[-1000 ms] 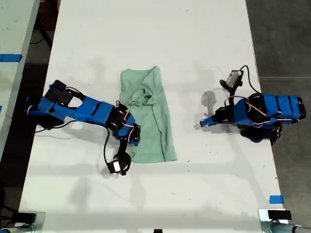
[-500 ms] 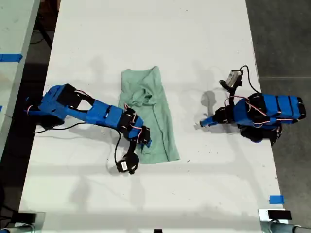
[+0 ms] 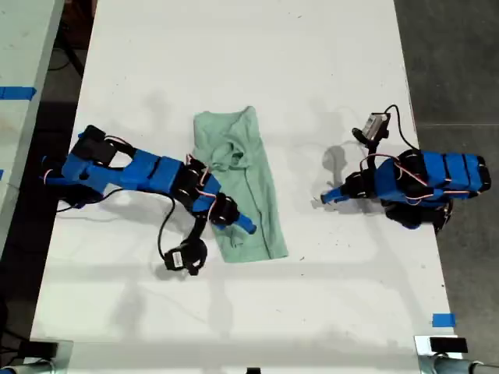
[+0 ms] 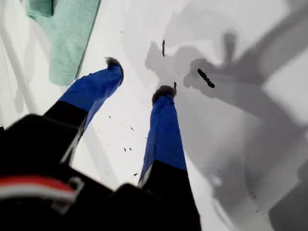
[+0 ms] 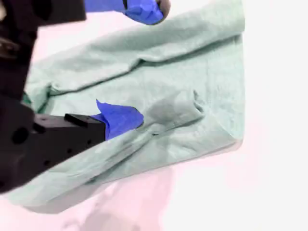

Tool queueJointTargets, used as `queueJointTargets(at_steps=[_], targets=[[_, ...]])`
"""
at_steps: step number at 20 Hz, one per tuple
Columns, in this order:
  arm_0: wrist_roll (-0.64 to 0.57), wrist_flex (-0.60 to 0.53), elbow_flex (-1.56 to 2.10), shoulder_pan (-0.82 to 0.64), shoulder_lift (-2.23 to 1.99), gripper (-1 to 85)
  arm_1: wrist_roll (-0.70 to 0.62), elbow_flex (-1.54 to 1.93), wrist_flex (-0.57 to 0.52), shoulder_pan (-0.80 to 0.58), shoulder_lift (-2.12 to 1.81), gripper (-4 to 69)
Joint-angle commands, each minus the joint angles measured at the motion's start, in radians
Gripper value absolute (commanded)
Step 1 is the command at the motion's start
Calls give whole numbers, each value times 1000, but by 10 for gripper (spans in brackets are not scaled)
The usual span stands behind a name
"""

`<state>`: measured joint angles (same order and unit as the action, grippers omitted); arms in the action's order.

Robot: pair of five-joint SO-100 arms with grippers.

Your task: Fold t shirt

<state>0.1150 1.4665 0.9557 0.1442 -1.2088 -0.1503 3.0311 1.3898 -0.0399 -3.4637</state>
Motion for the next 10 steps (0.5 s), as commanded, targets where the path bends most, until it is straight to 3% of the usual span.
queueJointTargets(at_steps=[1, 4, 7, 10], targets=[[12, 166, 34, -61, -299, 294, -12, 57, -5, -9, -14, 167], [31, 156, 488, -175, -670, 288, -12, 57, -5, -9, -14, 167], [40, 46, 908, -224, -1045, 265, -14, 58, -5, -11, -14, 167], [106, -106, 1241, -183, -1281, 240, -14, 58, -5, -11, -14, 167]])
